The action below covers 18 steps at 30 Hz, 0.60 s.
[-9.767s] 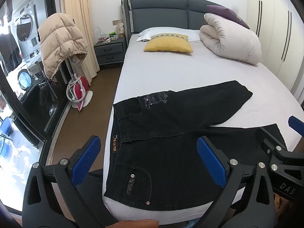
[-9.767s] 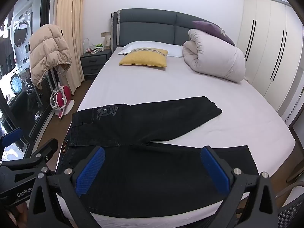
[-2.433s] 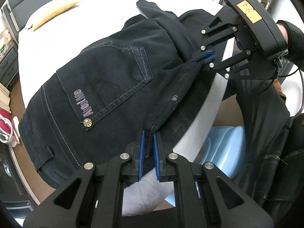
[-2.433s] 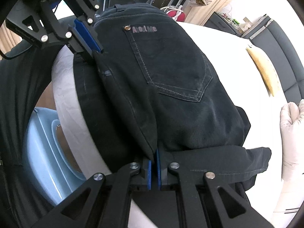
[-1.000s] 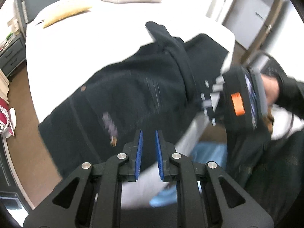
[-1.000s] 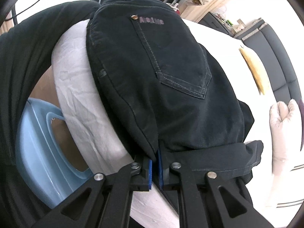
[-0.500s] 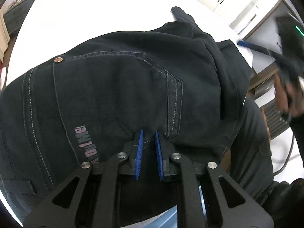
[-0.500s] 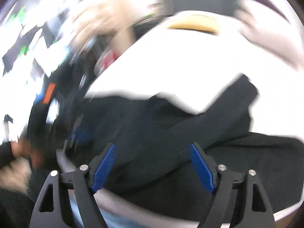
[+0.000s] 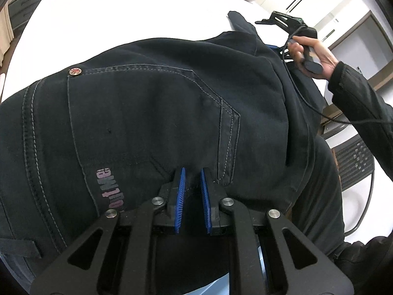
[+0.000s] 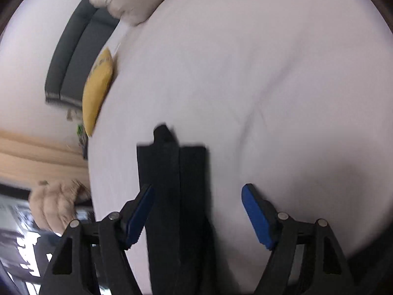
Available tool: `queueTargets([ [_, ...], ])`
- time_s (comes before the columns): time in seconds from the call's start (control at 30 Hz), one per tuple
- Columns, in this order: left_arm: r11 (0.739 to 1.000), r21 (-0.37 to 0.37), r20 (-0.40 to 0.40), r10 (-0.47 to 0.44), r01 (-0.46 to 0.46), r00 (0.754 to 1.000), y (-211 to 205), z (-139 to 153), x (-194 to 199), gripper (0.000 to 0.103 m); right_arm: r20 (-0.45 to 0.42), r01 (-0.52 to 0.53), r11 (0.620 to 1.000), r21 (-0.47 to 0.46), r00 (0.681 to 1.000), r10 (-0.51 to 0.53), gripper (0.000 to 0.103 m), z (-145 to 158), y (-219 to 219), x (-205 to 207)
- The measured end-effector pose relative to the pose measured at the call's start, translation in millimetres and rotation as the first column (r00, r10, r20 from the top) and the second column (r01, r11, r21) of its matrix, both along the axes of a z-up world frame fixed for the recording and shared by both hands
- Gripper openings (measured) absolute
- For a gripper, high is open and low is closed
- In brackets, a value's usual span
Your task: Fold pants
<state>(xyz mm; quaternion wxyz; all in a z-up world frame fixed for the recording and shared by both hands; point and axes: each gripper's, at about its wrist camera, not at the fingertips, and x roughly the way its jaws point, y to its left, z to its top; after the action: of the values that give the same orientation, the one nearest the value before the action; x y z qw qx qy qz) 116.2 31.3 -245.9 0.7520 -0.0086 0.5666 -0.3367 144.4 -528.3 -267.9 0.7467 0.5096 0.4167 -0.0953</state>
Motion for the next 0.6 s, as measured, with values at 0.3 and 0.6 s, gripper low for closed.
queueTargets([
  [0.3,1.000,0.005,0.007,-0.001,0.001,1.000,6,-1,-5,0.013,0.006,-0.116,0.990,-0.080,0.993,0.117,0.018,7,5,25],
  [0.6,1.000,0.017,0.009,0.016,-0.016,1.000,2,-2,-6,0.013,0.157,-0.025,0.981,-0.193,0.986,0.056,0.009,67,-12,-24],
])
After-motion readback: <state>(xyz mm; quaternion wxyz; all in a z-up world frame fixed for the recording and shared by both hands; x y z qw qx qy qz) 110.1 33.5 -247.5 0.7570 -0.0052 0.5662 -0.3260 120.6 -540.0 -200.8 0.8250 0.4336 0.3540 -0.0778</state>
